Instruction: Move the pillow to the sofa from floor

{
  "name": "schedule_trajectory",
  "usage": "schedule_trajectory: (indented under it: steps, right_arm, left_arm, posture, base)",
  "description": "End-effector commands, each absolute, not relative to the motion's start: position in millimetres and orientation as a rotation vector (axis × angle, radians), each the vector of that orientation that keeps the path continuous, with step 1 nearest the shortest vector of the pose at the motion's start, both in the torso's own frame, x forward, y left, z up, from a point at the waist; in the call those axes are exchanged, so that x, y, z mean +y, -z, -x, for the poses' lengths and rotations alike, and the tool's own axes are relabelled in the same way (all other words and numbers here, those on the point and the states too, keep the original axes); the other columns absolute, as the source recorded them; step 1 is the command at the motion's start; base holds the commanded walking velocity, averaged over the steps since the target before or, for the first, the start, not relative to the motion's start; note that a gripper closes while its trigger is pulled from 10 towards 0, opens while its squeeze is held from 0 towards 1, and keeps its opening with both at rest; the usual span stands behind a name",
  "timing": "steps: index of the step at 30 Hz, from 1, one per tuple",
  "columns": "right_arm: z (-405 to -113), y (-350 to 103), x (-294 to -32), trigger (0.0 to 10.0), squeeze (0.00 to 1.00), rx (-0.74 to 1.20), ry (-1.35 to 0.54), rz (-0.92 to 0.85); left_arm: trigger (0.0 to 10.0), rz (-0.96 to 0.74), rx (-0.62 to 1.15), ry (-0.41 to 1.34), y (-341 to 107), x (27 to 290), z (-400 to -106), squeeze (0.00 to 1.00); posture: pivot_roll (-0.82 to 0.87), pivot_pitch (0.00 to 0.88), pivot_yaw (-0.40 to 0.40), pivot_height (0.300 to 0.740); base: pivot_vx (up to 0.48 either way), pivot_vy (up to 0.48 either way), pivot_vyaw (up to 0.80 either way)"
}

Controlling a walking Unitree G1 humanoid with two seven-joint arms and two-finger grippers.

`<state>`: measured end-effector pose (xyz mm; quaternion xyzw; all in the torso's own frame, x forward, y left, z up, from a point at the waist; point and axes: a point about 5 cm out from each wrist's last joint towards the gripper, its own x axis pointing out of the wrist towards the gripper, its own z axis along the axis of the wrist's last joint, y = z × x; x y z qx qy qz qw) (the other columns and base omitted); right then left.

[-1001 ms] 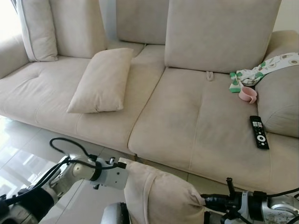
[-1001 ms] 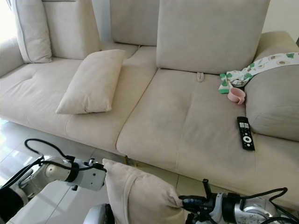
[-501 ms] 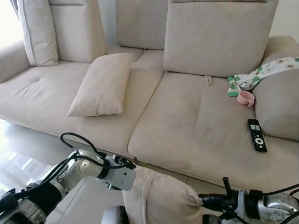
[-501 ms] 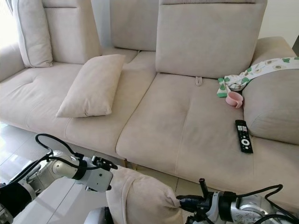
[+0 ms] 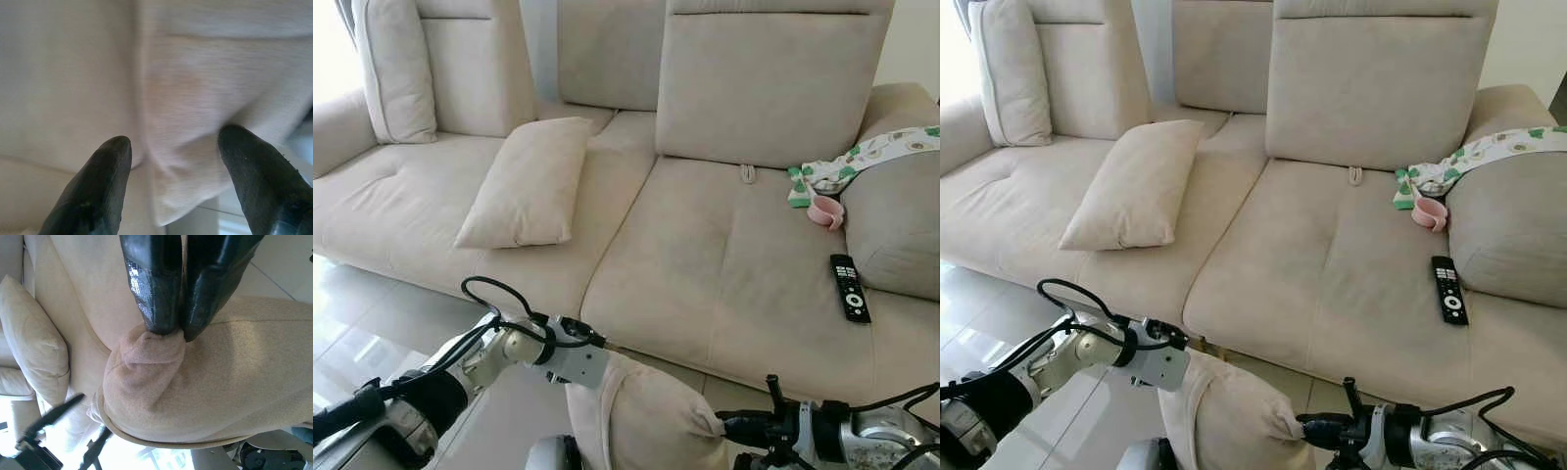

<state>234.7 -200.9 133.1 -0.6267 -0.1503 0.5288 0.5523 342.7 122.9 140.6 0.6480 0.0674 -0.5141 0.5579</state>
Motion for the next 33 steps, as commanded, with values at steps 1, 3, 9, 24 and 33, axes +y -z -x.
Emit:
schedule_trajectory:
  steps: [1,3,9,24,33]
  right_arm:
    - [-230.5,-130.8,-194.5,0.0,0.00,-0.383,-1.279,1.476]
    - [-230.3,-130.3,-194.8,0.0,0.00,-0.381,-1.279,1.475]
    - [-230.7,-130.7,-194.2,0.0,0.00,-0.383,-1.283,1.475]
    - [-236.8,-131.5,-187.2,0.0,0.00,-0.404,-1.259,1.463]
    - [-242.2,-135.7,-185.0,0.0,0.00,-0.417,-1.221,1.459]
  left_arm:
    - [10.0,-1.574,0.249,1.275,-125.6,131.9,-335.1,0.00]
    - [10.0,-1.587,0.275,1.292,-125.4,136.3,-333.9,0.00]
    - [10.0,-1.672,0.348,1.295,-132.3,153.9,-338.4,0.00]
    - [10.0,-1.566,0.265,1.410,-116.1,127.6,-317.2,0.00]
    - [9.4,-1.482,0.261,1.437,-106.4,119.3,-307.0,0.00]
  posture:
    - [0.15,0.096,0.077,0.497]
    - [0.15,0.096,0.076,0.497]
    - [0.15,0.092,0.075,0.497]
    - [0.16,0.084,0.067,0.497]
    - [0.16,0.079,0.064,0.497]
  base:
    - [0.000,0.000,0.00]
    - [0.000,0.000,0.00]
    - [0.000,0.000,0.00]
    - [0.000,0.000,0.00]
    - [0.000,0.000,0.00]
